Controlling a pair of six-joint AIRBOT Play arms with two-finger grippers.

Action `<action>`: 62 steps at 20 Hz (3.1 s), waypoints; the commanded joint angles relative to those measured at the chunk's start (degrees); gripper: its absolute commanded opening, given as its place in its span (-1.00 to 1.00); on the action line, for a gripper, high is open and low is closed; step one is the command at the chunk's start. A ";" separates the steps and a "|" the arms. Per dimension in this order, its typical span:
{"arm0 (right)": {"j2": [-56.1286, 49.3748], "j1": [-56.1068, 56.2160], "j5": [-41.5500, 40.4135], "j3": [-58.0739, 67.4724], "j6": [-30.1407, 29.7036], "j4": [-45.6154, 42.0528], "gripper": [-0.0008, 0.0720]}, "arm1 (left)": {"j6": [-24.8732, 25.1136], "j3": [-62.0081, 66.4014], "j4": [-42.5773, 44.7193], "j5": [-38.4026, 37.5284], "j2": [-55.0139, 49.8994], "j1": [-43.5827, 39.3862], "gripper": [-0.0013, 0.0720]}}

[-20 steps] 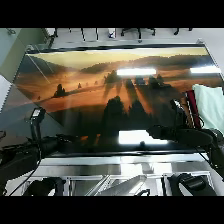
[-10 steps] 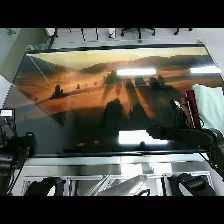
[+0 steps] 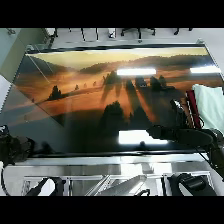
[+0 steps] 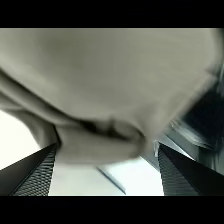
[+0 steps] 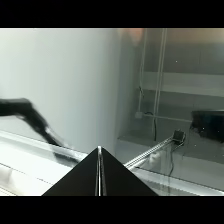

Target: Fold the shirts.

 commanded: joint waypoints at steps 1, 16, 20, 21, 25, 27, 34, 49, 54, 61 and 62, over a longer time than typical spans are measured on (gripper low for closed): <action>0.04 0.04 0.00 -0.04 0.02 0.07 -0.90 | 2.69 6.84 -2.14 0.61 -12.50 6.12 0.86; 0.04 0.04 0.07 -0.04 0.02 0.11 -0.90 | 11.50 36.26 -37.66 10.38 3.98 -41.77 -0.94; 0.04 0.04 0.17 -0.04 0.00 0.09 -0.90 | 5.55 35.67 -37.38 3.63 5.57 -63.21 -0.94; 0.04 0.04 0.17 -0.04 0.00 0.07 -0.90 | 4.76 34.86 -37.44 1.88 4.46 -67.36 -0.94; 0.04 0.04 0.02 -0.04 0.00 0.09 -0.90 | 3.89 34.16 -37.57 -1.75 -5.20 -76.78 -0.93; 0.04 -0.15 0.15 -0.02 0.00 -0.02 -0.90 | 2.47 34.18 -37.62 -3.45 -10.43 -78.47 -0.84; 0.04 -11.43 -5.75 6.32 -3.39 -0.07 0.13 | 4.66 43.45 -36.98 13.88 -13.57 -67.08 0.95; -21.20 -1.84 4.00 -1.73 -10.73 14.49 0.08 | 15.17 3.13 -59.95 -14.91 -7.21 -45.53 0.95; -30.36 0.55 4.74 5.22 -10.75 14.86 0.08 | 15.17 14.40 -59.78 -15.78 -18.29 -49.62 0.94; -31.78 0.50 4.74 7.91 -13.16 14.86 -0.90 | 15.15 19.15 -59.58 -14.73 -26.67 -49.79 -0.93; -31.76 0.52 4.98 7.91 -13.33 14.86 -0.90 | 15.17 19.15 -59.54 -14.67 -27.04 -49.75 -0.93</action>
